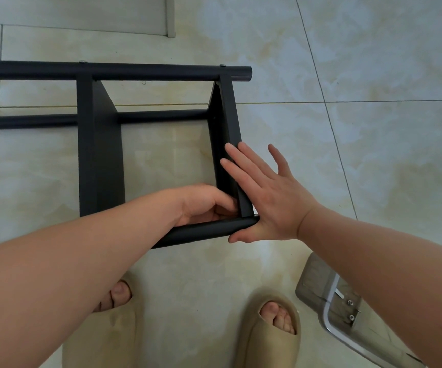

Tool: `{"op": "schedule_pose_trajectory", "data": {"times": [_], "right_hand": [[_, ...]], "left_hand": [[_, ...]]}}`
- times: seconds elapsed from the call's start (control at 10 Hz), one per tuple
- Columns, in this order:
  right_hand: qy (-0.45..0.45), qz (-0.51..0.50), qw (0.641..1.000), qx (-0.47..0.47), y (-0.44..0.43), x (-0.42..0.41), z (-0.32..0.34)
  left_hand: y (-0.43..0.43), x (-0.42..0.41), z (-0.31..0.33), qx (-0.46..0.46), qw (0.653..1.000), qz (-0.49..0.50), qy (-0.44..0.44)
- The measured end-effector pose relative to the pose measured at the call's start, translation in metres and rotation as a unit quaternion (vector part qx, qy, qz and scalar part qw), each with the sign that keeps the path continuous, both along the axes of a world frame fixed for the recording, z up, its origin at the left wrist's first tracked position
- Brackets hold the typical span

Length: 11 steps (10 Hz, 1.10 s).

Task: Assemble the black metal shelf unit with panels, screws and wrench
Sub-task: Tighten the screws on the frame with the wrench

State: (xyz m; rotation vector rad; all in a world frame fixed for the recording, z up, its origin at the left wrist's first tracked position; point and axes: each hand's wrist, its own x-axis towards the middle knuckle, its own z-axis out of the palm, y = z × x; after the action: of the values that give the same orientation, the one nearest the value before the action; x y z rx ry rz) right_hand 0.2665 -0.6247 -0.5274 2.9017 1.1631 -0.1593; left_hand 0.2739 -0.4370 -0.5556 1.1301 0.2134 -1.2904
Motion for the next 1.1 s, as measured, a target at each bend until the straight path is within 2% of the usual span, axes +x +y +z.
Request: {"op": "schedule_pose_trajectory", "data": {"times": [0.2,0.4,0.6,0.9,1.1], "right_hand": [[0.014,0.000,1.000,0.010,-0.0002,0.0001,-0.0002],[0.018,0.000,1.000,0.011,0.0003,0.0003,0.0008],[0.020,-0.004,1.000,0.010,0.0008,0.0000,0.0014],[0.018,-0.009,1.000,0.002,0.0006,-0.0003,0.0017],[0.019,-0.008,1.000,-0.003,0.0005,-0.0001,0.0014]], "left_hand": [[-0.0023,-0.0004,-0.0036,0.037,0.998,-0.017,-0.042],[0.0001,-0.0004,-0.0021,0.021,1.000,-0.013,-0.019],[-0.0025,-0.0011,-0.0029,0.046,0.998,-0.018,-0.049],[0.0002,0.0000,-0.0051,0.016,1.000,-0.011,-0.021],[-0.0023,-0.0006,-0.0050,0.035,0.998,-0.019,-0.046]]}}
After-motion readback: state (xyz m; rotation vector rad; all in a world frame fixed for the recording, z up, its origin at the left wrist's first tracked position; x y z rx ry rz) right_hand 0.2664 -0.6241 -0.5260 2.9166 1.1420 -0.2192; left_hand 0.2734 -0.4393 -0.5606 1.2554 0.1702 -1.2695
